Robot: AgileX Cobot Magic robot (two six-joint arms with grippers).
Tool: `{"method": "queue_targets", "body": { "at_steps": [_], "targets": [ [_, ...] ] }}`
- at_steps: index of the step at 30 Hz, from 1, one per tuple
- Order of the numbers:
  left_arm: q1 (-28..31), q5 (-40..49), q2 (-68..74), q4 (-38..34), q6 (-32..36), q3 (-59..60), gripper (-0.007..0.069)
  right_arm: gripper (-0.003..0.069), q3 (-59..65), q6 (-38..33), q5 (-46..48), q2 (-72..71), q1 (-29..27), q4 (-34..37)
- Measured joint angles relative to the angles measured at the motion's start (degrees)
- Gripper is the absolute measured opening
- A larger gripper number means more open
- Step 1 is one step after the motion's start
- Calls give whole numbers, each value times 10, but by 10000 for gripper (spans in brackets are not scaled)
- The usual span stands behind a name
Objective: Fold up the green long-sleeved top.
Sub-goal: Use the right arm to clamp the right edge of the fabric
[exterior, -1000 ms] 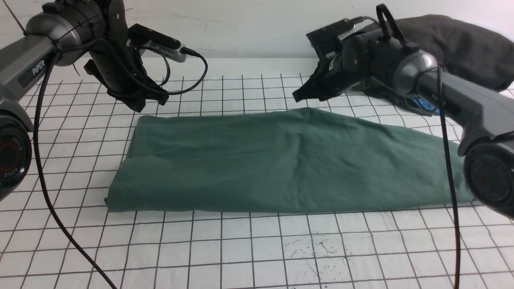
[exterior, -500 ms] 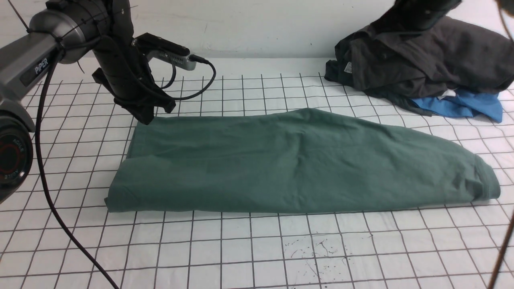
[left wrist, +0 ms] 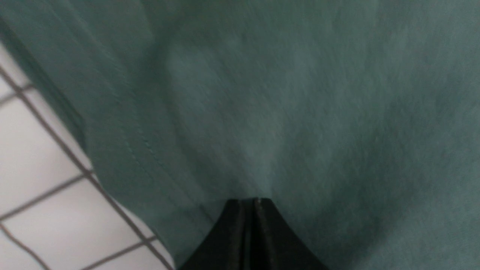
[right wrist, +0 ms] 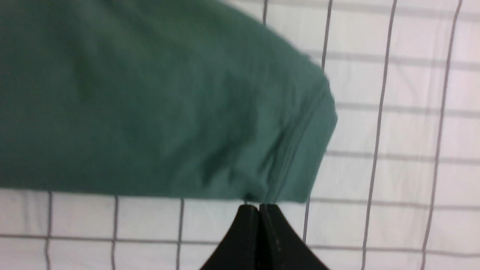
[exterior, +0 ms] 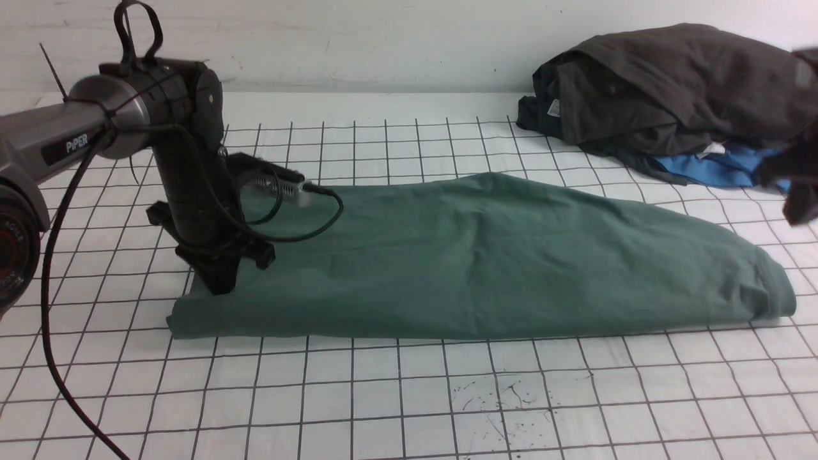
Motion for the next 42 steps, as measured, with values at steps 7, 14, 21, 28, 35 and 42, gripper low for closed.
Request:
{"method": "queue_targets", "body": {
  "at_steps": [7,14,21,28,35,42],
  "targets": [
    [0,-10,-3,-1,-5,21,12,24,75,-12,-91,34,-57,22],
    [0,-10,-3,-2,-5,22,12,269,75,-13,-131,81,-84,72],
    [0,-12,-5,-2,-5,25,12,562,76,2,-182,108,-86,114],
    [0,-13,-6,-2,-5,25,12,596,77,2,-193,125,-67,125],
    [0,-13,-6,-2,-5,26,12,501,75,2,-198,136,-45,122],
    [0,-13,-9,-2,-4,26,12,188,75,-8,-188,137,-34,121]
  ]
}}
